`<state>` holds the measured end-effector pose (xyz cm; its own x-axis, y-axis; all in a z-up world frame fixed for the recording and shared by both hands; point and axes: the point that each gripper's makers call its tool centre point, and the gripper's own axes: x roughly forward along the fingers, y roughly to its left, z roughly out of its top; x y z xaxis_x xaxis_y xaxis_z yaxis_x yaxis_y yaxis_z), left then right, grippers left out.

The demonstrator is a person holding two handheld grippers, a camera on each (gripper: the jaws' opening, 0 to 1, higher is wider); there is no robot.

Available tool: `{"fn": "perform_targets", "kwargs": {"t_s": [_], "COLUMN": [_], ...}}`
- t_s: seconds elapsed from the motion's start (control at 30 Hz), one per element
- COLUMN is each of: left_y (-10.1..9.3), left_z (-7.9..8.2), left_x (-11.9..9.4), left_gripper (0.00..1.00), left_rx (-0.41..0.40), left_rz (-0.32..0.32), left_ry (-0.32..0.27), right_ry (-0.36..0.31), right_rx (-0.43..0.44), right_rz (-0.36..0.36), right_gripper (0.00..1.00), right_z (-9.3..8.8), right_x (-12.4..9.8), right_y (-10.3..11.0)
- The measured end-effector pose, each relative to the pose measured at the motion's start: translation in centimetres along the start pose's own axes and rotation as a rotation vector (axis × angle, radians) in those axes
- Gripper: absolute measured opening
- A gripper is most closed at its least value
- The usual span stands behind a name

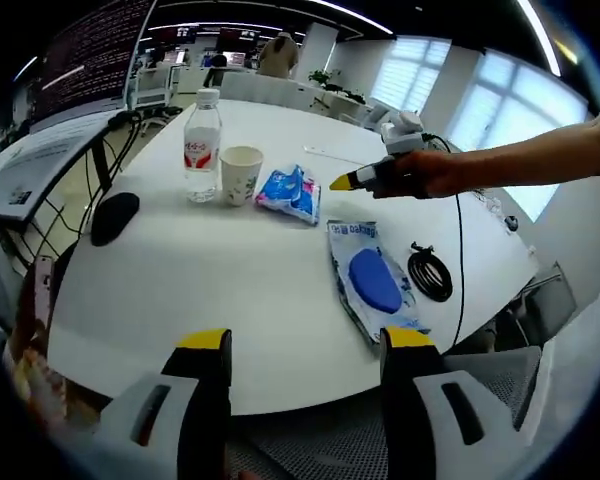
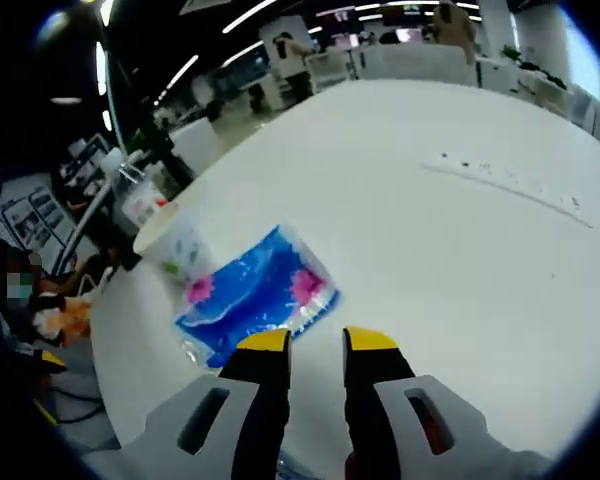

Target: Arrange the tabletop items into an orderly group along one side of the table until the central work area is clear of visible clutter.

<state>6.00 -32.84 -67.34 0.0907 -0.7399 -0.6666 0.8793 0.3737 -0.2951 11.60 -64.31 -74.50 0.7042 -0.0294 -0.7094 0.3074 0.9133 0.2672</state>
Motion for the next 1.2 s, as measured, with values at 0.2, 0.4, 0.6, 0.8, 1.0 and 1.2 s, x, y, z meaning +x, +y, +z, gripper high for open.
{"fn": "perform_targets", "kwargs": {"t_s": [0.2,0.4,0.6,0.8,1.0,1.2], "left_y": [-0.5,-0.7,-0.7,-0.7,-0.8,-1.2], "left_z": [0.3,0.0,-0.6,-0.5,0.6,0.6], "left_x": [-0.1,-0.4,-0.8,-0.9,-0.9,-0.7], "left_gripper": [0.6,0.6,0.6,0.6,0.59,0.59], "left_rx": [0.001,0.014,0.015,0.013,0.01,0.016], "left_rz": [-0.003,-0.006,-0.001,0.005,0.007,0.002], "left_ry": [-0.006,0.005,0.018,0.023,0.003,0.005], "right_ry": [0.019,0.04,0.054,0.052,0.058,0.058], "right_rx": [-0.114,-0.13,-0.284,-0.307,-0.297,-0.293], "right_rz": [-0.01,-0.026,-0.021,-0.001,0.005,0.008], "right_gripper": [0.2,0.2,0.19,0.14,0.06,0.02], "right_z": [0.7,1.1,2.2,2.9,2.5,1.7], "right_x": [1.6,2.4,2.8,3.4,3.7,3.0], "right_y": [0.2,0.2,0.8,1.5,1.6,1.6]}}
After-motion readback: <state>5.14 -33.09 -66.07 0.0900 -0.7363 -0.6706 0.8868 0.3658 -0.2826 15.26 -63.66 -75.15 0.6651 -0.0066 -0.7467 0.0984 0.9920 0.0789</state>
